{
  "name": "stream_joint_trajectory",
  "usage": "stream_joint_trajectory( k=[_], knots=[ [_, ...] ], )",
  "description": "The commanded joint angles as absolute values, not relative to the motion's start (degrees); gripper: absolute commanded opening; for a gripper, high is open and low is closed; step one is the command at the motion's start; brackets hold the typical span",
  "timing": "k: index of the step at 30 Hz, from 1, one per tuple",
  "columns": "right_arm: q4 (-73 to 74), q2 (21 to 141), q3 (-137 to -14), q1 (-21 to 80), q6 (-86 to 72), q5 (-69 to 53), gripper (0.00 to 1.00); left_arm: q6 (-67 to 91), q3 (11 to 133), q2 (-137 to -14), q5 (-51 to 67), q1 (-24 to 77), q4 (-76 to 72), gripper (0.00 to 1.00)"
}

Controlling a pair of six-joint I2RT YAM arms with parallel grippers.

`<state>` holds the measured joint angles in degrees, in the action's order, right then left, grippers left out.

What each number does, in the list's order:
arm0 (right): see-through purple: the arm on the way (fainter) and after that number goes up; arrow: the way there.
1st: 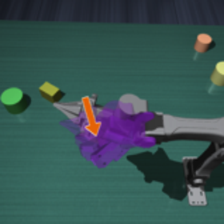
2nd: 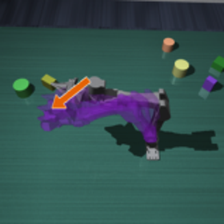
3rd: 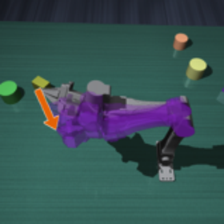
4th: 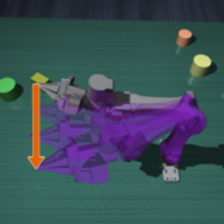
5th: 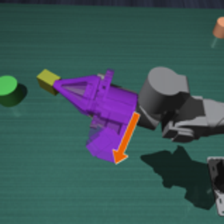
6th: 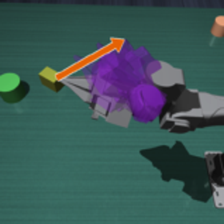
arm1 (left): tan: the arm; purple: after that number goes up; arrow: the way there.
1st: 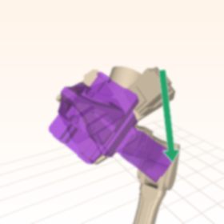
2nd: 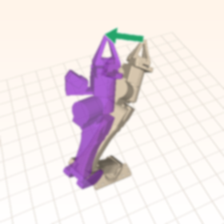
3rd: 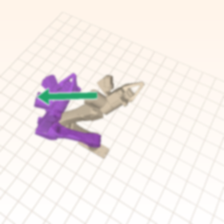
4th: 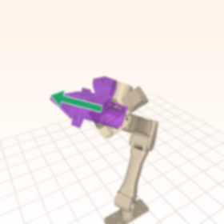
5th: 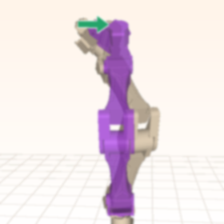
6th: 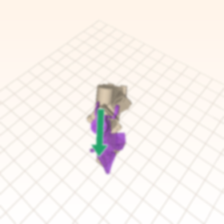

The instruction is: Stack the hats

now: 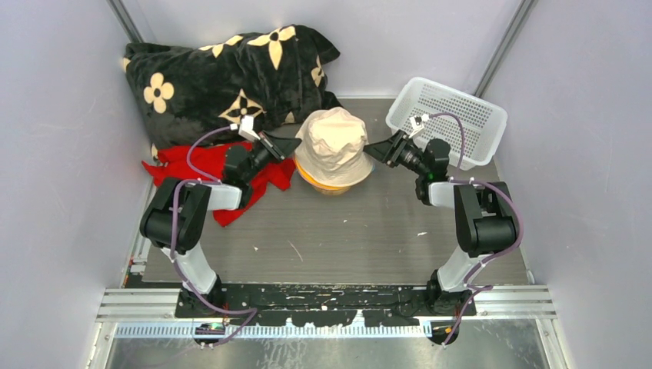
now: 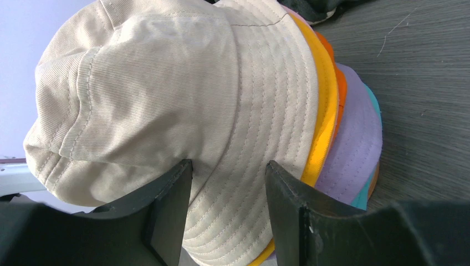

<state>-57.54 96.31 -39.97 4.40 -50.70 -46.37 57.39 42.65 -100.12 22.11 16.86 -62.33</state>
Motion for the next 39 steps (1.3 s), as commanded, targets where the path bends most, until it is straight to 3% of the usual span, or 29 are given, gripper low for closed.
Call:
stream_joint_trajectory(
  k=[1, 8, 14, 19, 20, 21, 22, 25, 26, 30, 39],
  knots=[
    [-56.91, 97.72, -41.83, 5.67, -48.48, -45.69, 0.56, 57.63, 39.97, -104.32, 22.90, 16.82, -64.95, 0.00],
    [-56.57, 97.38, -42.01, 5.71, -48.04, -45.41, 0.56, 59.88, 39.48, -107.53, 23.43, 16.52, -69.20, 0.00],
    [-51.23, 91.23, -42.09, 5.35, -43.82, -43.00, 0.58, 58.25, 39.87, -100.53, 23.17, 15.97, -62.84, 0.04],
    [-29.91, 78.66, -44.18, 4.63, -30.25, -31.47, 0.70, 48.16, 40.76, -85.53, 14.30, 15.64, -35.84, 0.32],
    [-25.67, 76.29, -44.72, 4.39, -27.86, -28.04, 0.78, 45.91, 41.13, -82.18, 11.47, 15.63, -29.56, 0.39],
    [-21.83, 74.16, -45.22, 4.02, -26.18, -24.61, 0.95, 43.76, 41.35, -79.23, 8.50, 15.60, -24.82, 0.46],
    [-18.68, 72.10, -45.52, 3.50, -25.29, -20.65, 1.00, 42.18, 41.31, -76.22, 5.48, 15.51, -20.25, 0.56],
    [-12.52, 66.26, -44.05, 2.41, -26.77, -2.03, 1.00, 40.77, 40.66, -68.38, -6.19, 15.42, -9.60, 0.92],
    [-13.05, 64.21, -42.54, 2.36, -27.75, 4.00, 1.00, 40.37, 40.28, -66.61, -8.85, 15.46, -7.54, 0.99],
    [-20.40, 57.12, -35.43, 2.37, -33.67, 22.83, 1.00, 40.14, 39.29, -61.35, -15.81, 15.41, -3.72, 1.00],
    [-24.25, 55.62, -32.49, 2.39, -33.92, 24.38, 1.00, 42.35, 41.53, -59.78, -23.93, 15.39, 1.56, 1.00]
  ],
)
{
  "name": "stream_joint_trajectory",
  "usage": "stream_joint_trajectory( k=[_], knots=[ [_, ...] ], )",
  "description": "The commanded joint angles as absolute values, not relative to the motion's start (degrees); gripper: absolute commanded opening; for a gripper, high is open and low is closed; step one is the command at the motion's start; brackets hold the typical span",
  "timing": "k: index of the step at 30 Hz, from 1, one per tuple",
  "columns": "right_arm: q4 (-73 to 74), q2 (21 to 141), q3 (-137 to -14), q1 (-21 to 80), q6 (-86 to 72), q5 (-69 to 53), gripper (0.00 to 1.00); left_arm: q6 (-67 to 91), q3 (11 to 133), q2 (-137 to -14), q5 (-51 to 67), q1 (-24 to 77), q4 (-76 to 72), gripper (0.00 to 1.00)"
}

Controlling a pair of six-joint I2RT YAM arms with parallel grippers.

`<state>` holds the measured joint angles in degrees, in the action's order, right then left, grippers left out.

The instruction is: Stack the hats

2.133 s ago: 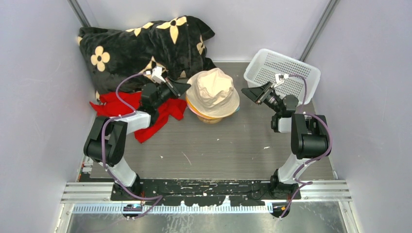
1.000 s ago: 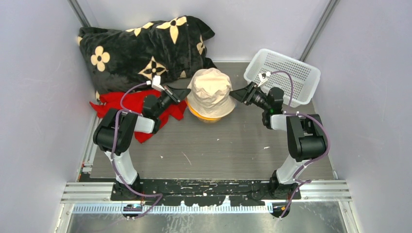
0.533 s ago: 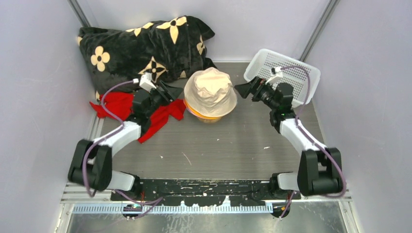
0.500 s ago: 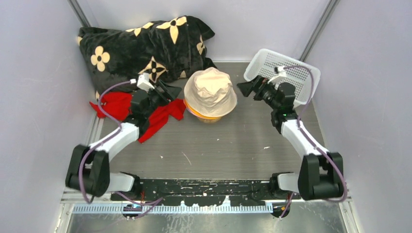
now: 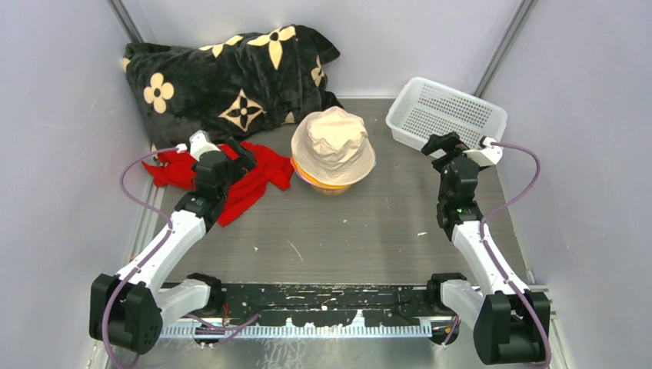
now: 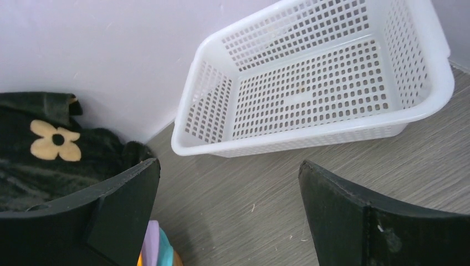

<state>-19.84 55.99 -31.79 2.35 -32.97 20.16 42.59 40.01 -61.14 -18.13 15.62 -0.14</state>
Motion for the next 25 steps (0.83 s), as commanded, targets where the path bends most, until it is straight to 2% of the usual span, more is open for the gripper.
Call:
stream_joint_trajectory(
  k=[1, 25],
  knots=[
    [-24.22, 55.63, -32.44, 2.38, -33.99, 24.27, 1.00, 42.37, 41.21, -59.69, -23.91, 15.41, 1.10, 1.00],
    [-25.31, 56.02, -32.19, 2.41, -34.20, 20.77, 1.00, 42.36, 39.07, -58.12, -22.69, 15.64, -2.32, 1.00]
  ],
)
